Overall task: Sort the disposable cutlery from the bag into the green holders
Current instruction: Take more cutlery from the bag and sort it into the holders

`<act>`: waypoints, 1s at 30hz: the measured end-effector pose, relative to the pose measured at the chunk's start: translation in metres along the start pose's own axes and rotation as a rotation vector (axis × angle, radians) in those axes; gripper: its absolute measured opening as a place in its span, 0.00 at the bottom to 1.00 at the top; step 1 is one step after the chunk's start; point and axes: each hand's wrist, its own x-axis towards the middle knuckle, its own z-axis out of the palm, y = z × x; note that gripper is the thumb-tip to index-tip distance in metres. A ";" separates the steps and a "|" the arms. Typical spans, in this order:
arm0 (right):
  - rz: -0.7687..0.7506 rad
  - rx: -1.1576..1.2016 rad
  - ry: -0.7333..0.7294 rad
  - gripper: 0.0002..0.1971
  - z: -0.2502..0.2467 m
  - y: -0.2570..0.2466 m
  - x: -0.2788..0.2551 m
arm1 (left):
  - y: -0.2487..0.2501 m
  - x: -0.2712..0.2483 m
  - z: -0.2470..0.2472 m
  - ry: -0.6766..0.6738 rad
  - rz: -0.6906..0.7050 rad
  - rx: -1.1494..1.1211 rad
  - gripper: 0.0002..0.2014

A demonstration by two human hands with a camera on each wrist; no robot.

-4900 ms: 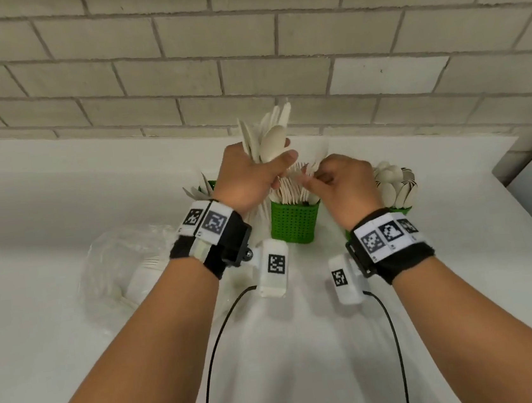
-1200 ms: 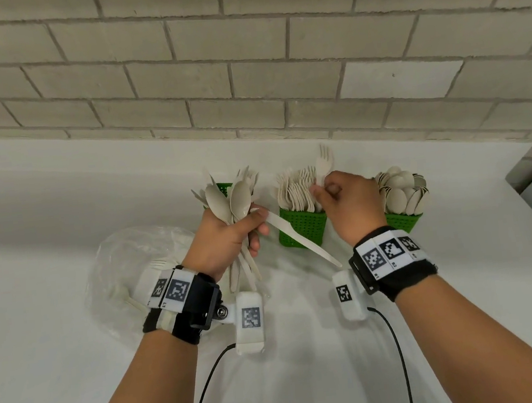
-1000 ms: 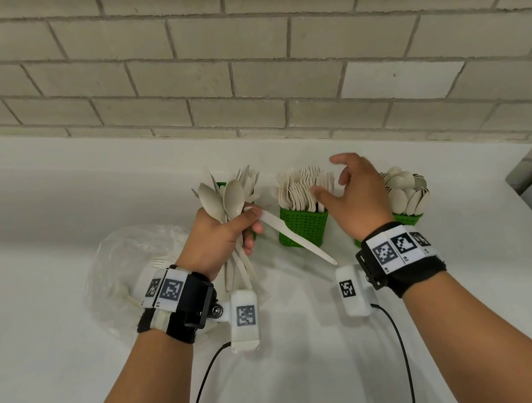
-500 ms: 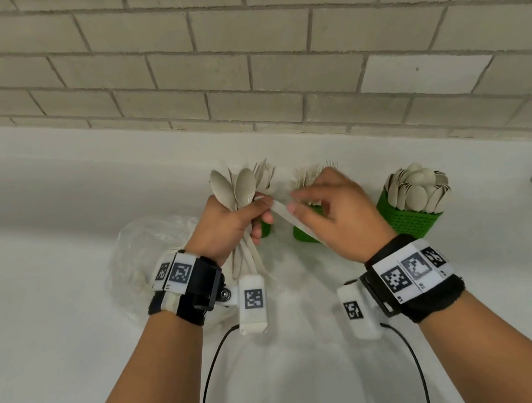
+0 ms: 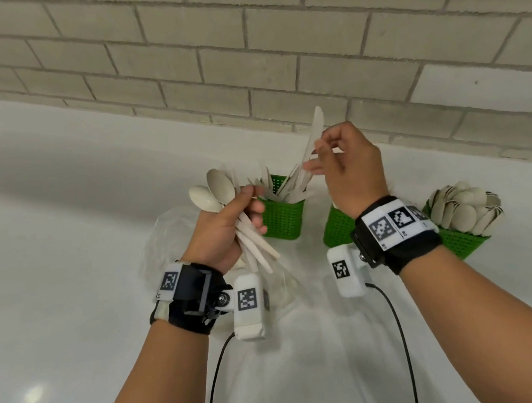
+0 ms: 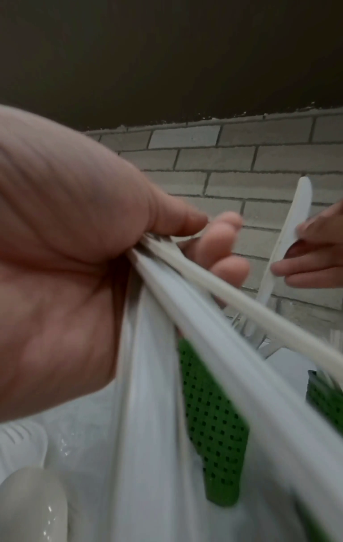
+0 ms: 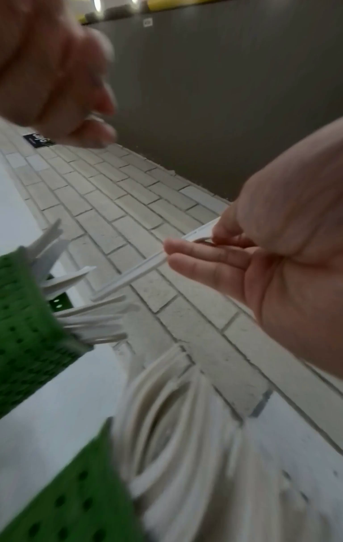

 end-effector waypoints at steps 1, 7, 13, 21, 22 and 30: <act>0.003 -0.050 -0.025 0.04 0.007 0.005 0.001 | 0.000 0.000 0.000 -0.016 -0.011 -0.015 0.11; 0.113 -0.578 -0.268 0.10 0.026 0.004 -0.004 | 0.000 -0.004 0.000 -0.131 -0.040 -0.013 0.09; 0.135 -0.170 -0.499 0.11 0.019 -0.031 -0.017 | -0.006 -0.009 0.003 -0.282 -0.097 0.027 0.13; 0.246 0.174 -0.421 0.17 0.001 -0.010 -0.035 | -0.020 -0.016 0.014 -0.328 -0.159 0.001 0.14; 0.256 0.183 -0.398 0.17 0.000 -0.008 -0.037 | -0.021 -0.017 0.014 -0.318 -0.168 0.004 0.15; 0.194 0.127 -0.192 0.16 -0.016 0.003 -0.033 | -0.031 -0.022 0.013 -0.227 -0.132 0.071 0.15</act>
